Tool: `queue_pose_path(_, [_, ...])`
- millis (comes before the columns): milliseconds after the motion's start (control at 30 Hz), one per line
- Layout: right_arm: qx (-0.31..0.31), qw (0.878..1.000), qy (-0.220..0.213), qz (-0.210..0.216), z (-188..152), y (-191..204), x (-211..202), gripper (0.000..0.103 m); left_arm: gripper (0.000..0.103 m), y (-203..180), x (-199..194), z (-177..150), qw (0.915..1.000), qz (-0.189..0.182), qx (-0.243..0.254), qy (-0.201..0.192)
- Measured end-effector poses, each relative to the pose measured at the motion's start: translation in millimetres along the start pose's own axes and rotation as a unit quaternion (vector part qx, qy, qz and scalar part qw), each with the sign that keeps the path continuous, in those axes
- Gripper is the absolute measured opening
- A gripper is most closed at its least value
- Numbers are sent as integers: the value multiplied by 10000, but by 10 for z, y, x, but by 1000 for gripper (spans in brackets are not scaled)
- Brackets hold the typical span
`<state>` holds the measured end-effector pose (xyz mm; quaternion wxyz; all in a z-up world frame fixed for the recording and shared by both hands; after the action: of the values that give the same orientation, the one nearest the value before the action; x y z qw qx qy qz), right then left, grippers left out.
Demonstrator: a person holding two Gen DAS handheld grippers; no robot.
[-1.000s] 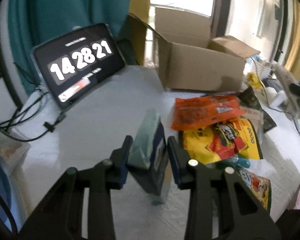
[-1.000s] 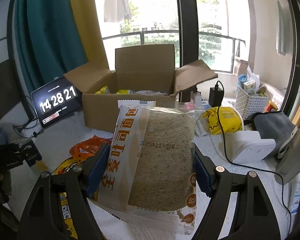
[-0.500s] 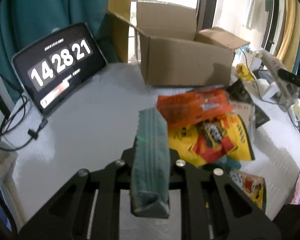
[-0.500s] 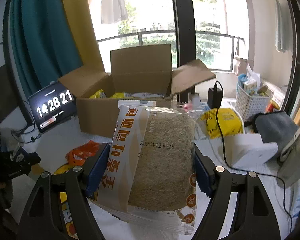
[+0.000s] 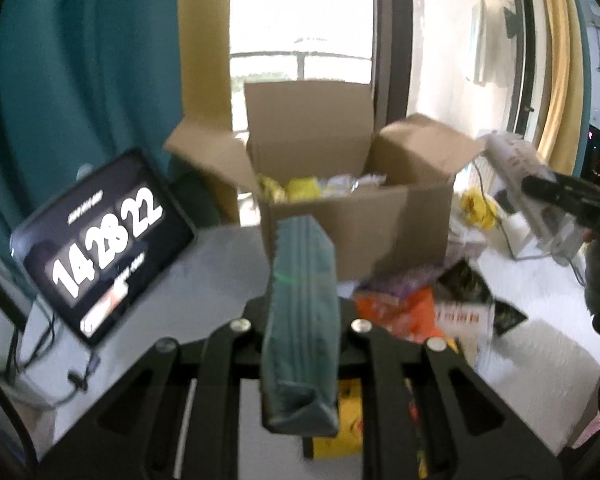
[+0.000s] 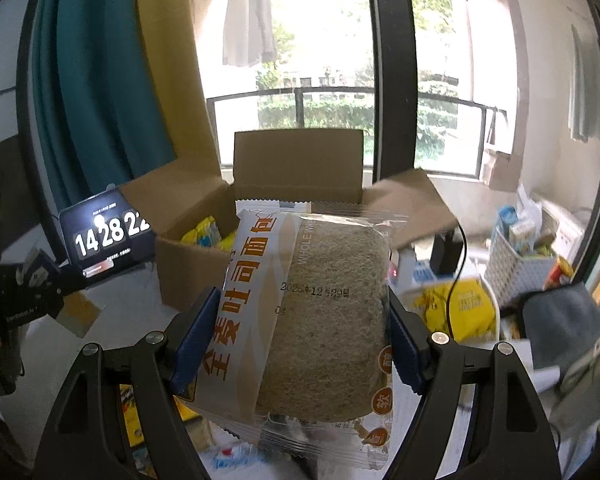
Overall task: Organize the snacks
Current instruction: 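Lift and carry the bread bag and blue box toward the cardboard box, then lower both items into the cardboard box and open both grippers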
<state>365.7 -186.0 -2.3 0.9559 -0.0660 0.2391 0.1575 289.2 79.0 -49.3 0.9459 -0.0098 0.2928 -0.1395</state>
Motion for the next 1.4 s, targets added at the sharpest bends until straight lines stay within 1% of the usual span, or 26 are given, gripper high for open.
queue_pose_path(300, [-123,9994,-323,42,373,-7,245,80,17,-83,254,551,9990,-121,255,-352])
queue_pose_path(567, [-150,9988,-470,56,584,-23,477,80,17,-162,515,993,9967,-262,408,-651])
queue_pose_path(733, [-120,9987,-480,85,681,-44,664,80,17,-162,708,1174,9955,-317,405,-797])
queue_pose_path(933, [25,9986,-516,137,820,-55,860,80,17,-169,1082,1338,9949,-580,291,-766])
queue_pose_path(1067, [108,9984,-520,179,898,-13,993,80,17,-110,1311,1391,9947,-722,110,-730])
queue_pose_path(1133, [79,9984,-523,194,934,52,1073,80,18,-82,1388,1414,9951,-696,24,-703])
queue_pose_path(1200, [58,9983,-536,224,967,115,1131,80,19,-57,1450,1448,9969,-528,110,-582])
queue_pose_path(1267, [48,9982,-530,270,1002,191,1193,80,25,-4,1441,1482,9969,-472,66,-619])
queue_pose_path(1333, [53,9982,-512,311,1030,259,1258,80,41,68,1399,1461,9966,-484,-43,-662])
queue_pose_path(1400, [59,9981,-472,383,1047,326,1302,80,46,168,1330,1488,9964,-358,-139,-757])
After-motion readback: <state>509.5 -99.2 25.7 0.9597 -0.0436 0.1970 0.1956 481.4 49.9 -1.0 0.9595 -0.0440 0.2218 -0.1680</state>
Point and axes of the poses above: each gripper's, at about its wrist camera, not at the fingertips, and x roughly the way its jaws point, y to its left, z to its top, the point moved 5 cm from there along x, roughly the way its jaws point, and after that the axes turned 9 degrees about -z, right-handed, at the moved point
